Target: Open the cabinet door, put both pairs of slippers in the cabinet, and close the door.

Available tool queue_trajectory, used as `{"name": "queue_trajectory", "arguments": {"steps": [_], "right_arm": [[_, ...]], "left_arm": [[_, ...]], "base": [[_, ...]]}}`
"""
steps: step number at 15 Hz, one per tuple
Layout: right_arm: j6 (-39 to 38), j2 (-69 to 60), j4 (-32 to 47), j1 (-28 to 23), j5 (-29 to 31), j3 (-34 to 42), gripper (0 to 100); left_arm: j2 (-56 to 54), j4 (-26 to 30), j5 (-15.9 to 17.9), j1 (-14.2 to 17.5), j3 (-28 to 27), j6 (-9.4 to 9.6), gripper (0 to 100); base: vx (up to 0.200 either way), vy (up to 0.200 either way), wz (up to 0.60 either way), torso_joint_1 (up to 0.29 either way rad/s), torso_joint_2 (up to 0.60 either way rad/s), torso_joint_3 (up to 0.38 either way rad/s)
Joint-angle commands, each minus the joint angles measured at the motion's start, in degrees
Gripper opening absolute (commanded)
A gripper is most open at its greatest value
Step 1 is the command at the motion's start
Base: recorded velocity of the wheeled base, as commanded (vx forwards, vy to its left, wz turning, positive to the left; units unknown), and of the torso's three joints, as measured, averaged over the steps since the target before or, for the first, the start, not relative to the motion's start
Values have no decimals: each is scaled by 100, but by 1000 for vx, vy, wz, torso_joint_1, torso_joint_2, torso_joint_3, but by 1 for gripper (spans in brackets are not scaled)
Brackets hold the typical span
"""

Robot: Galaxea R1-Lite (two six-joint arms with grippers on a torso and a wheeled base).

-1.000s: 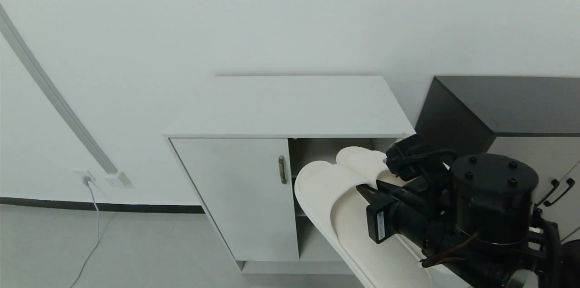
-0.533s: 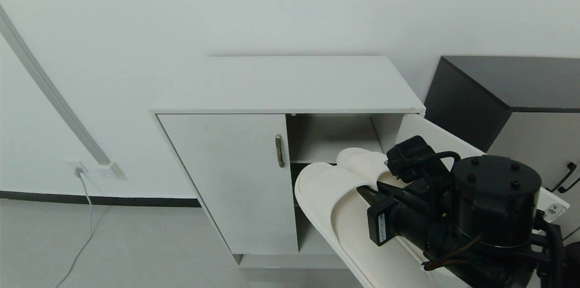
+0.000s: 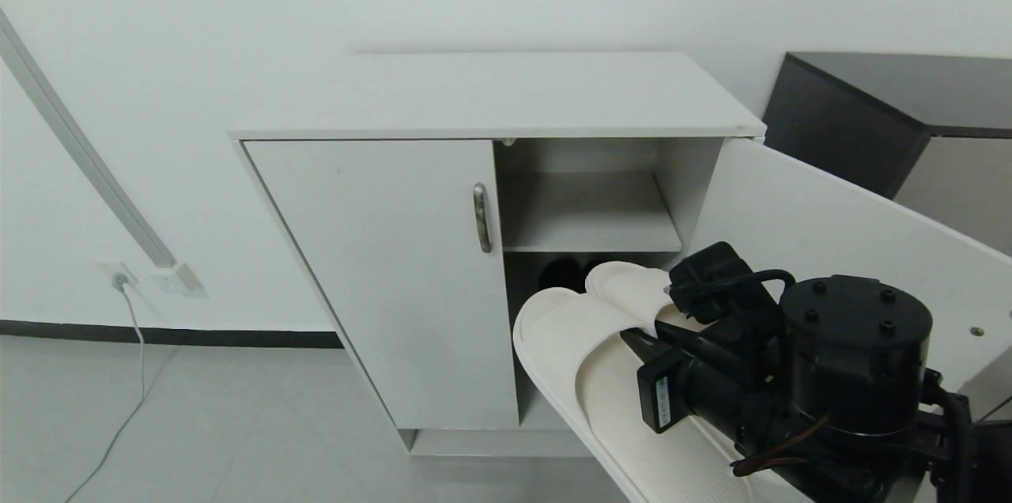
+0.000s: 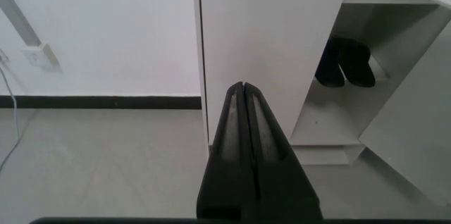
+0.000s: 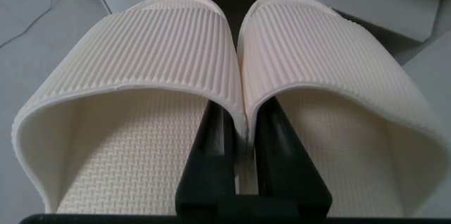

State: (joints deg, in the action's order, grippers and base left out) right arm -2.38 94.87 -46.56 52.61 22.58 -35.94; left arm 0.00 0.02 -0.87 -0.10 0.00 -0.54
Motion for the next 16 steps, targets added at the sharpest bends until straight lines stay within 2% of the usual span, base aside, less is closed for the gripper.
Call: {"name": "queue_trajectory", "arguments": {"steps": [1, 6, 12, 16], "right_arm": [[0, 41, -3, 3, 1, -1, 0], [-8, 23, -3, 3, 1, 17, 0], [-8, 32, -3, 3, 1, 25, 0], [-8, 58, -3, -6, -43, 87, 0]], "left_arm": [[0, -2, -1, 1, 0, -8, 0], [0, -2, 7, 1, 0, 1, 0], [9, 6, 7, 1, 0, 1, 0], [0, -2, 7, 1, 0, 1, 0]], "base": [[0, 0, 0, -149, 481, 334], [0, 0, 0, -121, 462, 340], [0, 0, 0, -49, 440, 384], [0, 0, 0, -3, 124, 120]]}}
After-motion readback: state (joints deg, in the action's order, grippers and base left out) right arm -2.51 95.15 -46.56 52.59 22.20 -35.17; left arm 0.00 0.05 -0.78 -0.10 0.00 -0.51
